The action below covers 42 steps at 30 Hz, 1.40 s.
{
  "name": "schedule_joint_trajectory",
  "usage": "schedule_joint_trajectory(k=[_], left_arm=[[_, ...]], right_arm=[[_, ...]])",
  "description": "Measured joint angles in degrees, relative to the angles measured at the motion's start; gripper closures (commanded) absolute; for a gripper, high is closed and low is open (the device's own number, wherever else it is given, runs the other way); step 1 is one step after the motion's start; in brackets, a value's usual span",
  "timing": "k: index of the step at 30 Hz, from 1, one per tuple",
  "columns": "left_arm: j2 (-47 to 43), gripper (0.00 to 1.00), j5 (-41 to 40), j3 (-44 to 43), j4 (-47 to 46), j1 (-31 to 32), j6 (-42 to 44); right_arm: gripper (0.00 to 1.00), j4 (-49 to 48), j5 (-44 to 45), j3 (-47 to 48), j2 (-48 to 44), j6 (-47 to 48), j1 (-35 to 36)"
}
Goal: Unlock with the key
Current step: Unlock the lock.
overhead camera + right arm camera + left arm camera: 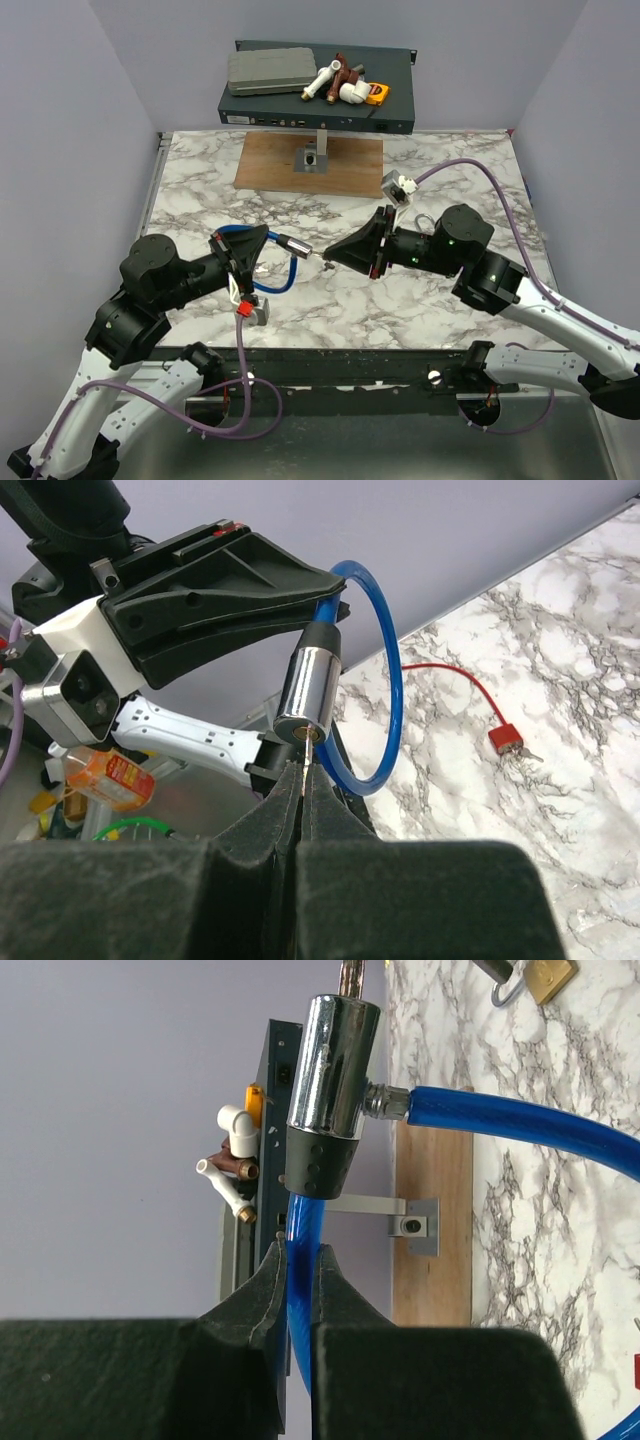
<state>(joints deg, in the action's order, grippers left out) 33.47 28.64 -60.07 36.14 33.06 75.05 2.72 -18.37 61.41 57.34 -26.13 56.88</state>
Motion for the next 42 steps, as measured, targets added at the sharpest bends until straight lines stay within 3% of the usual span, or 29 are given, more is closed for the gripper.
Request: schedule_joint_trajectory(k=[25,37,38,42], left_arm=[[0.76,1.0,-11.87,-1.16,-0.22,8.59,-2.64],[3.04,1.0,-18.16,-5.4,-0.04,12.59,-5.35],[3.06,1.0,-18.16,-5.68,-0.04,12.74,-5.49],[2.97,1.0,-17.38,-6.01,0.15,13.57,-6.82]], right_arm=[[0.99,-9.05,2.32,-3.8,0.87,-4.0,-0.22],[0.99,-9.6,-0.48,-2.1,6.01,-2.23,-0.57],[0.97,-8.98,-0.59,-1.51,6.27,-1.66,-0.57],[0.66,-6.08,0.13,0.42,5.09,1.2,-0.55]])
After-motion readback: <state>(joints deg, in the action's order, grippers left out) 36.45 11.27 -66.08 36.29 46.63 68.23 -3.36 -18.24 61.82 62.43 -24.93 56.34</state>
